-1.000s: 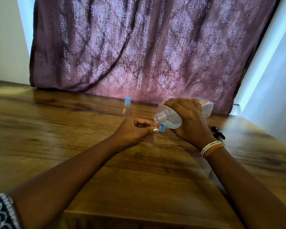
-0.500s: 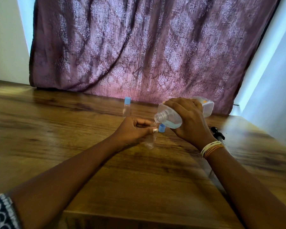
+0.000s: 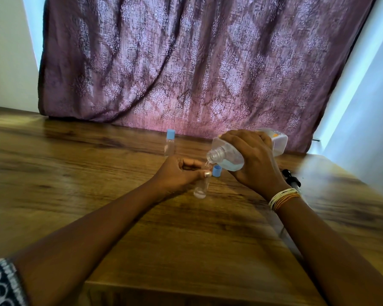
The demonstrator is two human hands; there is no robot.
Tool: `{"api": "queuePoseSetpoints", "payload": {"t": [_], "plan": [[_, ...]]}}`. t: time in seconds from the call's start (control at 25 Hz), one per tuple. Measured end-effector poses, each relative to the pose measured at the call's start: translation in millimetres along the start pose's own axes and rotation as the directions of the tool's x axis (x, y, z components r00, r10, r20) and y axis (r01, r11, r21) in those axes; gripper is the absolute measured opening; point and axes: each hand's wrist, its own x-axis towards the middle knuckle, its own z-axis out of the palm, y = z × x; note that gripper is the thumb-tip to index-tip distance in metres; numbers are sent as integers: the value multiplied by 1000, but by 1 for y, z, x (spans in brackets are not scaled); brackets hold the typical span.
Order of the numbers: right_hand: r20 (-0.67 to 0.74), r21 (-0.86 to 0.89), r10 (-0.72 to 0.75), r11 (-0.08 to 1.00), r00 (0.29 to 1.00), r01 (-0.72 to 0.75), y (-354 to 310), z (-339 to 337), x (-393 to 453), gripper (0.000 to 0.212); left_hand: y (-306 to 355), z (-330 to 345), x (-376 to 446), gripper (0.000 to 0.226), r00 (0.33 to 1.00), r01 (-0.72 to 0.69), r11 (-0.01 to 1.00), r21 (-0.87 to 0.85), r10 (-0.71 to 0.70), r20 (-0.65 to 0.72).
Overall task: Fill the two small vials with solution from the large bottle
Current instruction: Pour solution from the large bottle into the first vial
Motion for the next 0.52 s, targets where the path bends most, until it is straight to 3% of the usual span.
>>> {"api": "queuePoseSetpoints", "payload": {"t": [0.52], "plan": [[-6, 10, 3, 1000, 1000, -3, 2, 1, 0, 45, -3, -2, 0, 17, 1000, 9, 1000, -6, -9, 13]]}}
